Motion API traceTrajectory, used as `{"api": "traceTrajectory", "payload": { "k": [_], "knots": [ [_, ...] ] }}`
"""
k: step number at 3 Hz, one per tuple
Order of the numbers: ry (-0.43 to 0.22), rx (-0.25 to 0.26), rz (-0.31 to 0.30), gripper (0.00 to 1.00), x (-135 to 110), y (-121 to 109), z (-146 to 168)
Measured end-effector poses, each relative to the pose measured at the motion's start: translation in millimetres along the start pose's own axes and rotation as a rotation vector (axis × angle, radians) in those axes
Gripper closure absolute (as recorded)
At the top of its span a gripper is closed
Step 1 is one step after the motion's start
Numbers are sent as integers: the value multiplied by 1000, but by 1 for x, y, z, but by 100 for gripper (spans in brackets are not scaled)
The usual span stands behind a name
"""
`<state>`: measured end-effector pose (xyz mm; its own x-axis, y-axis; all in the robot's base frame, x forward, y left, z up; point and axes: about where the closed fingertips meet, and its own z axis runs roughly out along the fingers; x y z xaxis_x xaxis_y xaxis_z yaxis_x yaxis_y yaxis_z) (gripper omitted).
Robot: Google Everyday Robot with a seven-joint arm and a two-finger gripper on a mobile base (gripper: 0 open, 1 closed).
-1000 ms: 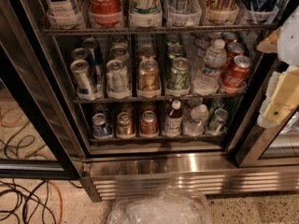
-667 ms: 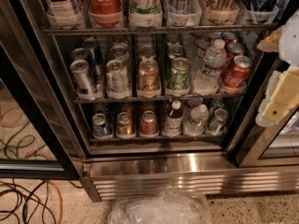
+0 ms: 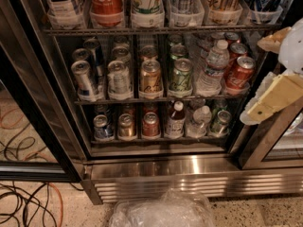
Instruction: Pick redbull can from top shelf of fridge
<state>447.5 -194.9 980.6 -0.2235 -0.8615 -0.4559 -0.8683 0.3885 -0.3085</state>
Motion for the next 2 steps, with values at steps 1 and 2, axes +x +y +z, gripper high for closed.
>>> {"api": "traceTrajectory", "payload": {
  "k": [1,2],
  "knots": [
    [1,-1,0,0,0,0,0],
    [-25,1,29,0,-4,1,0]
  ]
}}
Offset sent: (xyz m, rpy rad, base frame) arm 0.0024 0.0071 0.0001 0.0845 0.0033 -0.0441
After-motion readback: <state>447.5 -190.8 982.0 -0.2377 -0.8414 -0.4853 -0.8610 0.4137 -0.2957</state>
